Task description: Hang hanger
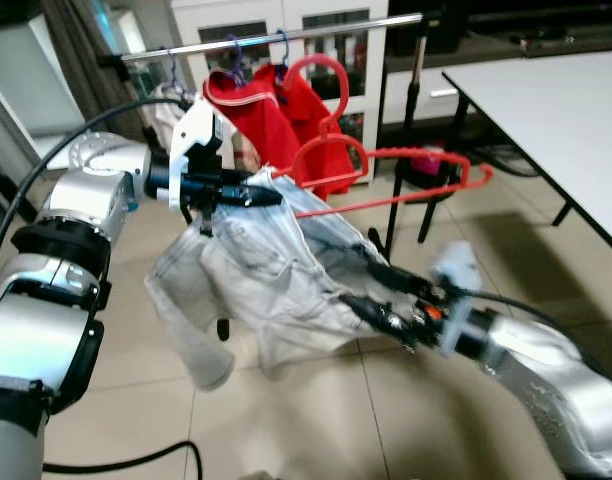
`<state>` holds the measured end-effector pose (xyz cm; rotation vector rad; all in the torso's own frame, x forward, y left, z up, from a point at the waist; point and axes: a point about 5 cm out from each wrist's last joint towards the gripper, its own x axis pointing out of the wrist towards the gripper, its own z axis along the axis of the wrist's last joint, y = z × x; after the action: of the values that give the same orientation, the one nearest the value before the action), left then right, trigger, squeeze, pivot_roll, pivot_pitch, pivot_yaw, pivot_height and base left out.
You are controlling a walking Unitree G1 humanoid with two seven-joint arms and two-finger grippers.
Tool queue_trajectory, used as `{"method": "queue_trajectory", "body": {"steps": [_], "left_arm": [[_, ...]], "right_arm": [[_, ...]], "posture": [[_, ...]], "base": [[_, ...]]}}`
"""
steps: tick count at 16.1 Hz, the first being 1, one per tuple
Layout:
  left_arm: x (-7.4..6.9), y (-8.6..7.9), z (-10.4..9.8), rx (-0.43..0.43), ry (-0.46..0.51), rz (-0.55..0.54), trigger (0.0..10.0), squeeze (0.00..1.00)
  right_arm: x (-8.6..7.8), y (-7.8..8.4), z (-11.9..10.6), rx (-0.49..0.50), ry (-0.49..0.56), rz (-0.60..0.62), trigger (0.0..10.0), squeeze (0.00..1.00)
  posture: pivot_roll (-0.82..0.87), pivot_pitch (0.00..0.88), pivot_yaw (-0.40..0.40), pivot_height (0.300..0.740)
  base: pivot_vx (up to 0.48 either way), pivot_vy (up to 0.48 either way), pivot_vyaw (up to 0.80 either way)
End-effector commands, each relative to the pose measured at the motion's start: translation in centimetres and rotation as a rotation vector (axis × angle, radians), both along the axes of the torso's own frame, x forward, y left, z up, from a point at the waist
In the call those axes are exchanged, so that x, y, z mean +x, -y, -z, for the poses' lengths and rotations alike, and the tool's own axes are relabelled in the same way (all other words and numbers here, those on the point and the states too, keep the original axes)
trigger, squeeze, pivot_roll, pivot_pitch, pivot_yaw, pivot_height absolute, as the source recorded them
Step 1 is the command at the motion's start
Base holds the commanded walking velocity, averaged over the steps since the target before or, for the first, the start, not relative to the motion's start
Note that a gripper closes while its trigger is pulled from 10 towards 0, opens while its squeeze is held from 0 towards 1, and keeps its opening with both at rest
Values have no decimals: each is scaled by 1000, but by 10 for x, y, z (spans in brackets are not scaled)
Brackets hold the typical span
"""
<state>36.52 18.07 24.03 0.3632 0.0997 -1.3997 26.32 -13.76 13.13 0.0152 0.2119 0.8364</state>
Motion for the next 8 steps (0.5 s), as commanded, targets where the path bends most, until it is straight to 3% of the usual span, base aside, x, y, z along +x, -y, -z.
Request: {"method": "queue_trajectory", "body": {"steps": [1,3,4,5,6,8], "left_arm": [[1,0,-17,-21,39,12,0,0],[1,1,-20,-17,38,23,0,0],[1,1,-24,-17,40,35,0,0],[1,1,-25,-20,39,40,0,0],[0,1,-26,-23,38,42,0,0],[0,0,-27,-21,37,43,0,0]], "right_arm": [[10,-1,12,-56,-1,59,10000,1000],[18,-2,22,-99,-23,72,10000,1000],[22,0,34,-173,-41,72,10000,902],[22,1,37,-203,-40,65,10000,369],[21,0,42,-229,-33,39,10000,0],[17,-1,44,-212,-14,-17,10000,0]], "posture": [[-154,0,161,740],[-143,0,154,740],[-132,0,146,740],[-132,0,146,740],[-128,0,144,740],[-122,0,140,740]], "base": [[0,0,0],[0,0,0],[0,0,0],[0,0,0],[0,0,0],[0,0,0]]}}
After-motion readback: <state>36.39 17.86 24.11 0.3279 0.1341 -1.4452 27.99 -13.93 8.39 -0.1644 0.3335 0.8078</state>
